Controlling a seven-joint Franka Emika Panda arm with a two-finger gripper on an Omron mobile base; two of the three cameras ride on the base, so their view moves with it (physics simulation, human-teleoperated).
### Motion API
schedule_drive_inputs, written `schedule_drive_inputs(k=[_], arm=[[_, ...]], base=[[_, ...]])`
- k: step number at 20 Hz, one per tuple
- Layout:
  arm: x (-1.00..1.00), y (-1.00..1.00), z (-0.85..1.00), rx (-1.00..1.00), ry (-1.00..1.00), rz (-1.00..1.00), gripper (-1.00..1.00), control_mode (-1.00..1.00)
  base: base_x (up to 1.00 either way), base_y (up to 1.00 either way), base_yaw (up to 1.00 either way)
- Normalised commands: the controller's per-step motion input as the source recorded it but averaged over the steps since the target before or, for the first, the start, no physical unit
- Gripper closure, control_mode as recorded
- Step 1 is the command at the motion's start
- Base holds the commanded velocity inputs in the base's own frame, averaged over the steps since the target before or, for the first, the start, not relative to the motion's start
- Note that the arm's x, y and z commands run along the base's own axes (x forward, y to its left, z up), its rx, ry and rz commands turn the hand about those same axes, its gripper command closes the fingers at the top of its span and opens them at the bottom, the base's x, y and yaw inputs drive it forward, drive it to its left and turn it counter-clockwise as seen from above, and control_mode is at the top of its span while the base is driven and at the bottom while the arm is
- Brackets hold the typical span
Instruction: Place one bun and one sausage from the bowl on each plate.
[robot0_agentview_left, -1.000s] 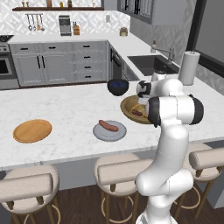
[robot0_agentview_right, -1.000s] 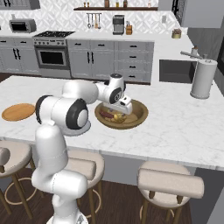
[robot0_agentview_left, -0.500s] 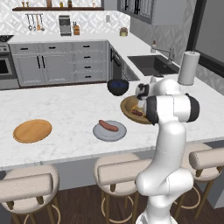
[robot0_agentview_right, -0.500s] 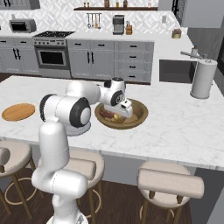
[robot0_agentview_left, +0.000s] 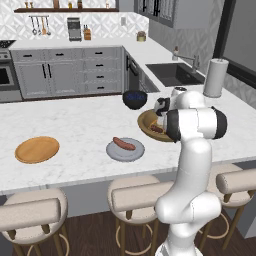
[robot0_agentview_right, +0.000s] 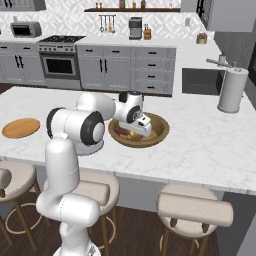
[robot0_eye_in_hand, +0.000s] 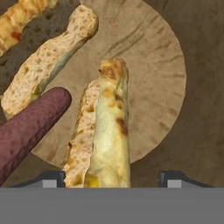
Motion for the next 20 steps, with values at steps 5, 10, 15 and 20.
schedule_drive_inputs(k=[5, 10, 15, 20], arm=[[0.00, 0.00, 0.00, 0.03, -0.01, 0.00, 1.00, -1.00], [0.00, 0.01, 0.23, 0.03, -0.02, 0.00, 1.00, -1.00], [-0.01, 0.24, 0.84, 0.00, -0.11, 0.00, 1.00, -1.00], [-0.41, 0.93, 0.55, -0.03, -0.30, 0.02, 1.00, -1.00]], base=[[0.00, 0.00, 0.00], [0.00, 0.00, 0.00], [0.00, 0.00, 0.00], [0.00, 0.00, 0.00]])
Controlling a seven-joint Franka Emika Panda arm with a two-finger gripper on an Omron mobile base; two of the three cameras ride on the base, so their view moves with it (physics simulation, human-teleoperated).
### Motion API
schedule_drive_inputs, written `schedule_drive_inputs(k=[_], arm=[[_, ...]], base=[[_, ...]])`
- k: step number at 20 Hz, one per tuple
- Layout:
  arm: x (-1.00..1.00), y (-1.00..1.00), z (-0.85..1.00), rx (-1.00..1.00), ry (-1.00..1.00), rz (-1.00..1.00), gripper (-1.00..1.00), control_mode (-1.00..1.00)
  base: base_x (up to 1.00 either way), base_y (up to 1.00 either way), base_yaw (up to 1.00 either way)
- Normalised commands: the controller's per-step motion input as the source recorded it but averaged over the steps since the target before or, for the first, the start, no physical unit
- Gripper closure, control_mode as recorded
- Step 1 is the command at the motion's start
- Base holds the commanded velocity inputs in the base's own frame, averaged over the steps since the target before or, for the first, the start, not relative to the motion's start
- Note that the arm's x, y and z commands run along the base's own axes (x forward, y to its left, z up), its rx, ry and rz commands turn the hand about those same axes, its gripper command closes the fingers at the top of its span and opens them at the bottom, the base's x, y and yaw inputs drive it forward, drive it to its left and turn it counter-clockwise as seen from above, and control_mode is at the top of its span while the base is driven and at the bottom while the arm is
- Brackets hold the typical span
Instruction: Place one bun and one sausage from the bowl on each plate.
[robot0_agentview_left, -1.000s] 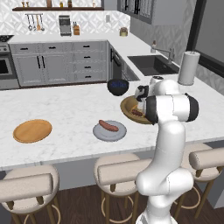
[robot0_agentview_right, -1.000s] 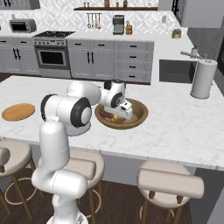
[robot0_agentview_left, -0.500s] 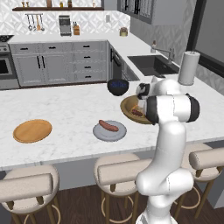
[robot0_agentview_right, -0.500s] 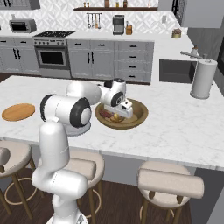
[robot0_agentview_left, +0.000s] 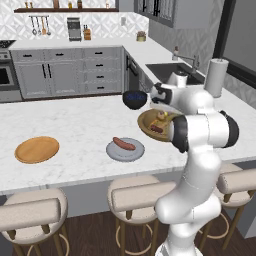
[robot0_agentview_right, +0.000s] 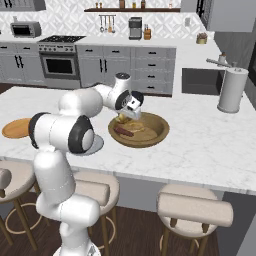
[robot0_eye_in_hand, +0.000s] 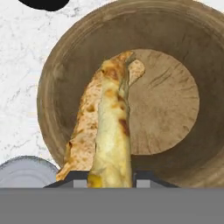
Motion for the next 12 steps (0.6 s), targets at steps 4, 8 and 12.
schedule_drive_inputs(k=[4, 8, 12], arm=[[-0.51, 1.00, 0.49, 0.00, -0.25, 0.09, 1.00, -1.00], [-0.26, 1.00, 0.09, 0.00, -0.15, 0.19, 1.00, -1.00], [0.00, 0.94, -0.14, 0.00, 0.00, 0.21, 1.00, -1.00]], base=[[0.00, 0.00, 0.00], [0.00, 0.00, 0.00], [0.00, 0.00, 0.00]])
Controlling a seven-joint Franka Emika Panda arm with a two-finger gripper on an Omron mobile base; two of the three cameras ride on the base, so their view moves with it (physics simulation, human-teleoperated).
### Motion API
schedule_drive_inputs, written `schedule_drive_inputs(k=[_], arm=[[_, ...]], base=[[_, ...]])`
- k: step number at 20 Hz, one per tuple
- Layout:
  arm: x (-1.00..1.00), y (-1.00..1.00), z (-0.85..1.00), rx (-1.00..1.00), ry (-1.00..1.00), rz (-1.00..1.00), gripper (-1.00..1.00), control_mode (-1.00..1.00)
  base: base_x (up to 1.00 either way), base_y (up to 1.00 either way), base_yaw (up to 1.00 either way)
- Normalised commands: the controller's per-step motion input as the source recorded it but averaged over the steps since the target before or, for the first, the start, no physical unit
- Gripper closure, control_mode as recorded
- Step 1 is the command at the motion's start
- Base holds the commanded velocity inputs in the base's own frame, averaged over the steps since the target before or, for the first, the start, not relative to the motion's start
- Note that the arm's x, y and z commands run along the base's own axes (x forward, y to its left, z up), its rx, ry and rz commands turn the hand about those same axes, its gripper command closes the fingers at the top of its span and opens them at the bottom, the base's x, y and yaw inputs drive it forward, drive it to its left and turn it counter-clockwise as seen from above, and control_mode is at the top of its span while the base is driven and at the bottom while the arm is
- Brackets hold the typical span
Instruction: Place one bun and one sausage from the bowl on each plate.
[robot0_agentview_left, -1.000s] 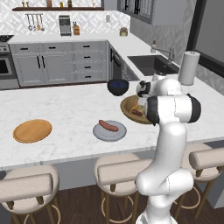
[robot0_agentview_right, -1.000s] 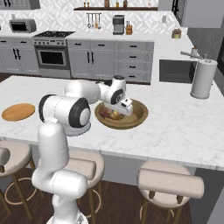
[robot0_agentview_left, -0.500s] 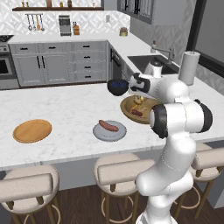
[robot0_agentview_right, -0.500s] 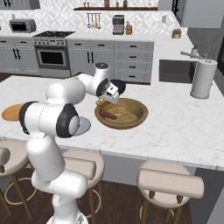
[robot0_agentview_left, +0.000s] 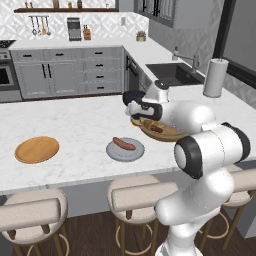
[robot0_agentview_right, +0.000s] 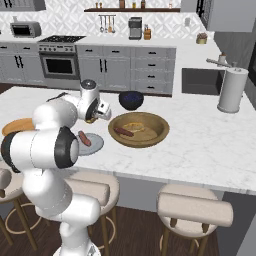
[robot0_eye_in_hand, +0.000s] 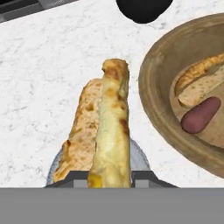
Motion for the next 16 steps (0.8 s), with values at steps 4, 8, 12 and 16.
schedule_drive_inputs(k=[4, 8, 12, 16], arm=[[0.32, 0.72, -0.54, -0.02, 0.08, 0.11, 1.00, -1.00], [0.04, 0.34, -0.62, -0.04, 0.20, 0.00, 1.00, -1.00], [-0.05, 0.09, -0.48, 0.00, 0.04, 0.00, 1.00, -1.00], [0.00, 0.02, -0.34, 0.00, 0.00, 0.00, 1.00, -1.00]], base=[[0.00, 0.00, 0.00], [0.00, 0.00, 0.00], [0.00, 0.00, 0.00], [0.00, 0.00, 0.00]])
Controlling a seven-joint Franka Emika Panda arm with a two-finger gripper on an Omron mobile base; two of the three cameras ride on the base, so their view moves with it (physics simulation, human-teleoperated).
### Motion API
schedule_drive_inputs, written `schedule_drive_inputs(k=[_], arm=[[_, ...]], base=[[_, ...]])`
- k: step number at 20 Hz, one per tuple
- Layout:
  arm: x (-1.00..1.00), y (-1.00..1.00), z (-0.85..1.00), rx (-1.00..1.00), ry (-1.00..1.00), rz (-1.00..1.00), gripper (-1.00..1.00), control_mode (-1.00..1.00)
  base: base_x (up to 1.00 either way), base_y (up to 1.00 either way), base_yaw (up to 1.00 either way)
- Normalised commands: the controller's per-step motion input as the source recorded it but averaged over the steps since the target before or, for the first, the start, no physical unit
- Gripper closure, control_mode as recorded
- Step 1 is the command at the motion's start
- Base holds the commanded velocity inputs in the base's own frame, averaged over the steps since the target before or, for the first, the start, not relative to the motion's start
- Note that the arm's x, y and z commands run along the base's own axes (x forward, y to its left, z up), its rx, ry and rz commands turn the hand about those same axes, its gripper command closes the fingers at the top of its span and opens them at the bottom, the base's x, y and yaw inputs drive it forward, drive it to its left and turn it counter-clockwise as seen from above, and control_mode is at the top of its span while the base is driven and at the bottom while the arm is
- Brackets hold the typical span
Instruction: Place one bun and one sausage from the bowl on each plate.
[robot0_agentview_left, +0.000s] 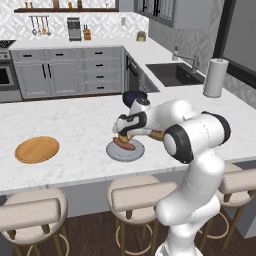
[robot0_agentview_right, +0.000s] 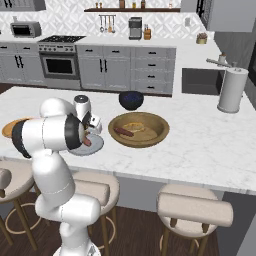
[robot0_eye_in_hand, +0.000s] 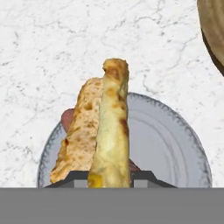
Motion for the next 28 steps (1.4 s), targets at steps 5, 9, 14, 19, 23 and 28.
schedule_drive_inputs(k=[5, 9, 14, 19, 23, 28], arm=[[-0.02, 0.00, -0.29, 0.00, 0.04, -0.09, 1.00, -1.00], [-0.11, 0.13, -0.03, 0.00, 0.00, -0.15, -1.00, -1.00], [-0.24, 0.29, 0.23, 0.00, 0.00, -0.12, -1.00, -1.00], [-0.03, 0.01, 0.30, 0.00, 0.02, -0.16, -1.00, -1.00], [0.00, 0.01, 0.49, 0.00, 0.00, -0.14, -1.00, -1.00], [0.02, 0.15, 0.46, 0.00, -0.02, -0.11, -1.00, -1.00]], base=[[0.00, 0.00, 0.00], [0.00, 0.00, 0.00], [0.00, 0.00, 0.00], [0.00, 0.00, 0.00], [0.00, 0.00, 0.00], [0.00, 0.00, 0.00]])
